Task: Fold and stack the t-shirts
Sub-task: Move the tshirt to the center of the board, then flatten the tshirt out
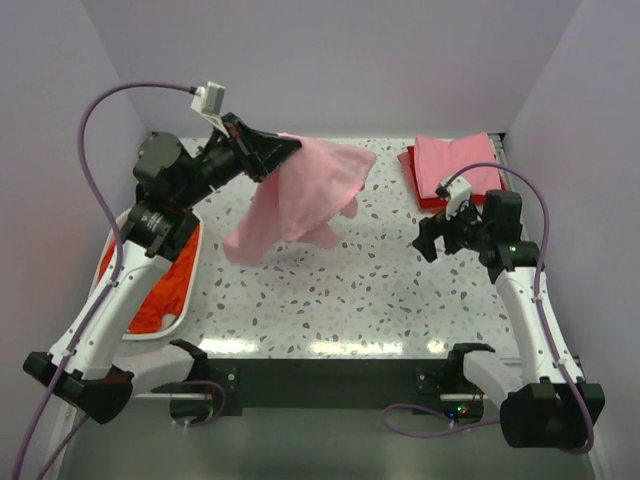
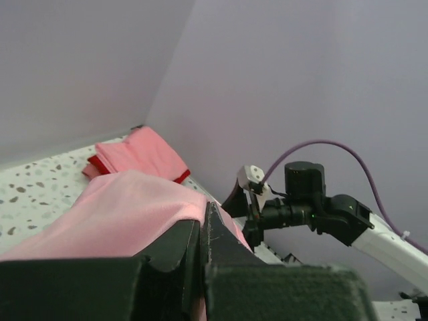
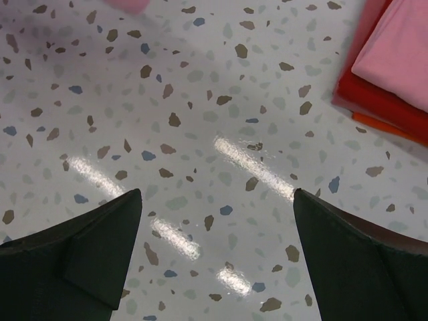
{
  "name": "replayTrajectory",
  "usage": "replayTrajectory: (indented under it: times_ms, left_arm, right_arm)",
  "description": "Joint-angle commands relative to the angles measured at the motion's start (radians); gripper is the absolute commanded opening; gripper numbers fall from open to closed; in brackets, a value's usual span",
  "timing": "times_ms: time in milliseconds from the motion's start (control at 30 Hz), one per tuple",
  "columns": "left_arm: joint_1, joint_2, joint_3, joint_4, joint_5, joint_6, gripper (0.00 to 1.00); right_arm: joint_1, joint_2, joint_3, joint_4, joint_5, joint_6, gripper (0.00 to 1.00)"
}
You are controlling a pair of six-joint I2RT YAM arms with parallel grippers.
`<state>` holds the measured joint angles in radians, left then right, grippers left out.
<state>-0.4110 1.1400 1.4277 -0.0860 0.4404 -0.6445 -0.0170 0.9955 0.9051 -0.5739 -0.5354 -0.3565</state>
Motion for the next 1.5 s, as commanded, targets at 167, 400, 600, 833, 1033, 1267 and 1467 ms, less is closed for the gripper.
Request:
replayTrajectory:
  times_ms: [167, 400, 600, 833, 1033, 1267, 1467]
  left_arm:
    - [-0.166, 0.108, -0.307, 0.204, -0.04, -0.037, 0.15]
    - [-0.164, 0.29, -0.262, -0.183, -0.364, 0.262, 0.7]
    - [-0.17, 0.224, -0.234, -0.371, -0.291, 0.52, 0.75]
    - [-0.418, 0.184, -0.465, -0.351, -0.317, 0.629, 0.75]
    - [-0.612, 0.265, -0.529, -0.192, -0.572, 0.768, 0.75]
    - [-0.629, 0.336, -0.537, -0.057, -0.641, 0.87, 0.71]
    - [-0.631, 0.446, -0.498, -0.084, -0.66, 0.862, 0.58]
  right_arm:
    - [-0.021, -0.011, -0.002, 0.054, 0.135, -0.015, 0.99]
    - [-0.024, 0.049, 0.006, -0.035, -0.023, -0.125, 0.99]
    - [0.009, 0.155, 0.032, -0.305, -0.31, -0.527, 0.98]
    - [0.178, 0.239, -0.025, -0.215, -0.118, -0.791, 0.99]
    - [0.178, 0.443, 0.029, -0.158, -0.077, -0.86, 0.98]
    - [0.199, 0.594, 0.043, -0.052, -0.063, -0.742, 0.9]
    - [0.221, 0.614, 0.048, 0.008, -0.009, -0.671, 0.84]
